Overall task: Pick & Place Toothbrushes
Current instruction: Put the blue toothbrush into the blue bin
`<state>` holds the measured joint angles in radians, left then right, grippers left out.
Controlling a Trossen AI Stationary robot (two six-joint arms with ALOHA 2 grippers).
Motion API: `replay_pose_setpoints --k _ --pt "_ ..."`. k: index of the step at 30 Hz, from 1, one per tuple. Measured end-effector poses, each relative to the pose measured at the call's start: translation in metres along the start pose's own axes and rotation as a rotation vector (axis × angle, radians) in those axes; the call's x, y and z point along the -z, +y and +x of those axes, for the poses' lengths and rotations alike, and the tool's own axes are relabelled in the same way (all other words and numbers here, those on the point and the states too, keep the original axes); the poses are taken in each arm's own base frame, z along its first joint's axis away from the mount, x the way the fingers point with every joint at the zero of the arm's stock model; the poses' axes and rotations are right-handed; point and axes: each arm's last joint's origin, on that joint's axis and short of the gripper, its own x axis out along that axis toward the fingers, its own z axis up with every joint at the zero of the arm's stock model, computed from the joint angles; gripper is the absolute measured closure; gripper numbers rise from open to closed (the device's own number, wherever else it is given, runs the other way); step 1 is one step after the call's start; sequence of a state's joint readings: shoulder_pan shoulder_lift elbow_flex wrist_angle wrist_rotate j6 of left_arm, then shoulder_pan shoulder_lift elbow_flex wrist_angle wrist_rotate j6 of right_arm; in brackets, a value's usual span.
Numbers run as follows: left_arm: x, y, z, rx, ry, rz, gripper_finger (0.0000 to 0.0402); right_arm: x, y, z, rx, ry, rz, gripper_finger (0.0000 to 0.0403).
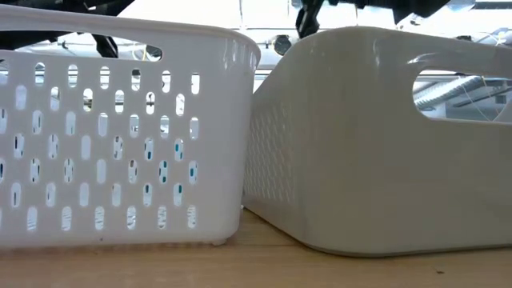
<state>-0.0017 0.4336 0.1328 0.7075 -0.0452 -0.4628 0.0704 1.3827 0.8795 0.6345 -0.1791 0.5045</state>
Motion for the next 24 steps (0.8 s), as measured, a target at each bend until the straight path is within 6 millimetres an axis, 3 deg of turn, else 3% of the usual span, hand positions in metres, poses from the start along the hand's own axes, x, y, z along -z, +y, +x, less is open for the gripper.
replay_pose_setpoints --k 5,11,18,24 --pt "-0.008 -0.006 0.012 0.023 0.014 -0.002 0.0382 0.007 -0.007 0.008 -0.003 -0.028 0.006 0.0385" --pt "-0.017 -0.018 0.043 0.082 0.077 0.04 0.0371 0.011 -0.014 0.013 0.013 -0.052 0.028 0.0385" --pt "-0.021 -0.028 0.091 0.114 0.14 0.054 0.0283 0.005 -0.018 0.012 0.012 -0.09 0.014 0.0385" --pt "-0.012 -0.027 0.127 0.091 0.196 0.075 0.0197 0.004 -0.02 0.011 0.019 -0.092 -0.006 0.0385"
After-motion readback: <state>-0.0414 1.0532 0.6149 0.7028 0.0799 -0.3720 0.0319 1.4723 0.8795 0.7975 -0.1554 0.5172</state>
